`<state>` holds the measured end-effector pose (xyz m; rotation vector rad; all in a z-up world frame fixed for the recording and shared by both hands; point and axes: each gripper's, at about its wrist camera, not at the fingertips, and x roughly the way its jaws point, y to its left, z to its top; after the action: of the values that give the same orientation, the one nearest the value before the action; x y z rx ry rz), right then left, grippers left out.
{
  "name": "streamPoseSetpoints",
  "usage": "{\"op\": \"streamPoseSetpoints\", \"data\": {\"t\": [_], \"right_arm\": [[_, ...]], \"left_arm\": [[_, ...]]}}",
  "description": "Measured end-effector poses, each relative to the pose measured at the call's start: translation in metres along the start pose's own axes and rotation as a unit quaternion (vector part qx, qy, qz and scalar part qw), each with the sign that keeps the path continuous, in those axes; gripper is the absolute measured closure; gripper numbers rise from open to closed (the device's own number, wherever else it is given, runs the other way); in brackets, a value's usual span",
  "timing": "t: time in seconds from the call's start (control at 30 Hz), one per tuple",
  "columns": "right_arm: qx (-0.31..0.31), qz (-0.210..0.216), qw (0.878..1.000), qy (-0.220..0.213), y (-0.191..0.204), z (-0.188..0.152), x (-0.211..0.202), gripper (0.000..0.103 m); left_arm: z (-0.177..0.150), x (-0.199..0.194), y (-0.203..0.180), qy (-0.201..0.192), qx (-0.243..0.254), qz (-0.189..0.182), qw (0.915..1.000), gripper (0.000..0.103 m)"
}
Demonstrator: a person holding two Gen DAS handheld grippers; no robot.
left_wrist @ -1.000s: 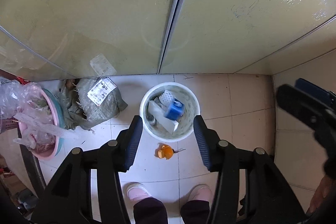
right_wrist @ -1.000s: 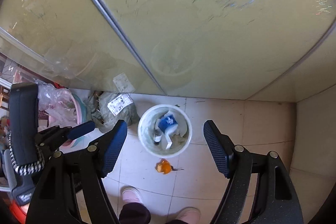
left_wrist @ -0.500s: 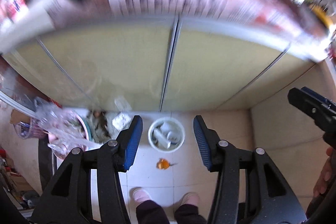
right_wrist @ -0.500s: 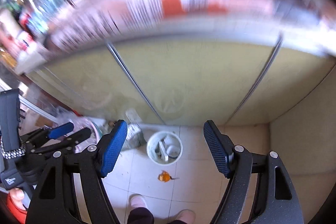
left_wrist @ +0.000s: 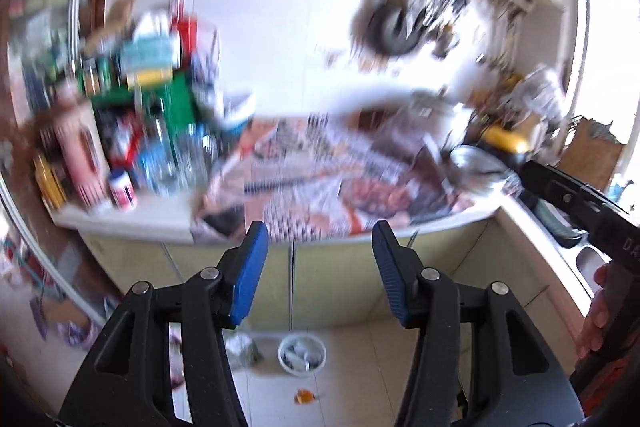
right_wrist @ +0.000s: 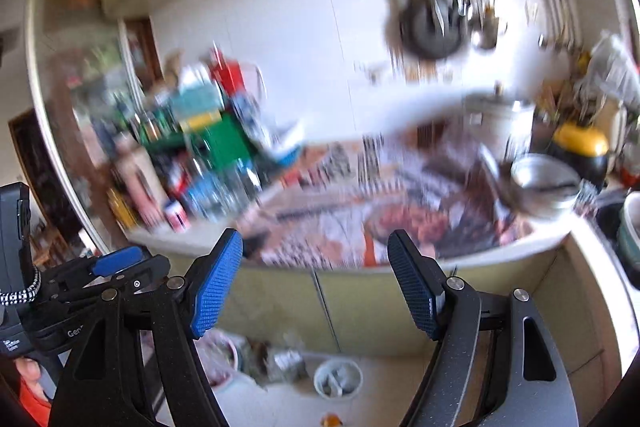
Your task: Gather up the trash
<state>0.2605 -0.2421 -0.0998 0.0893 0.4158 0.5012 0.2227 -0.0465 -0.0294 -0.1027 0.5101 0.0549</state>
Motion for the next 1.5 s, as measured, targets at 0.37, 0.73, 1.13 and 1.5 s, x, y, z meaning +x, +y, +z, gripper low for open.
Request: {"op": "streamPoseSetpoints", "data": {"t": [0.37, 0.73, 1.13, 1.5], "right_arm": [[-0.022, -0.009, 0.997, -0.068, 0.077, -0.01, -0.097, 0.018], [-0.031, -0.04, 0.995, -0.081, 0.106, -0.026, -0.135, 0.0], [-0.032, -0.046, 0.995, -0.079, 0.118, -0.033, -0.143, 0.0], [-0.028, -0.046, 0.996, -0.076, 0.116, -0.034, -0.146, 0.0]], "left_arm": [[-0.018, -0.15, 0.015, -0.079, 0.034, -0.003, 0.9963, 0.005], [-0.039, -0.19, 0.037, -0.086, 0.017, -0.01, 0.9961, 0.001], [-0.044, -0.193, 0.043, -0.085, 0.02, -0.006, 0.9962, 0.001], [-0.044, -0.186, 0.049, -0.076, 0.021, -0.013, 0.9968, 0.001]]}}
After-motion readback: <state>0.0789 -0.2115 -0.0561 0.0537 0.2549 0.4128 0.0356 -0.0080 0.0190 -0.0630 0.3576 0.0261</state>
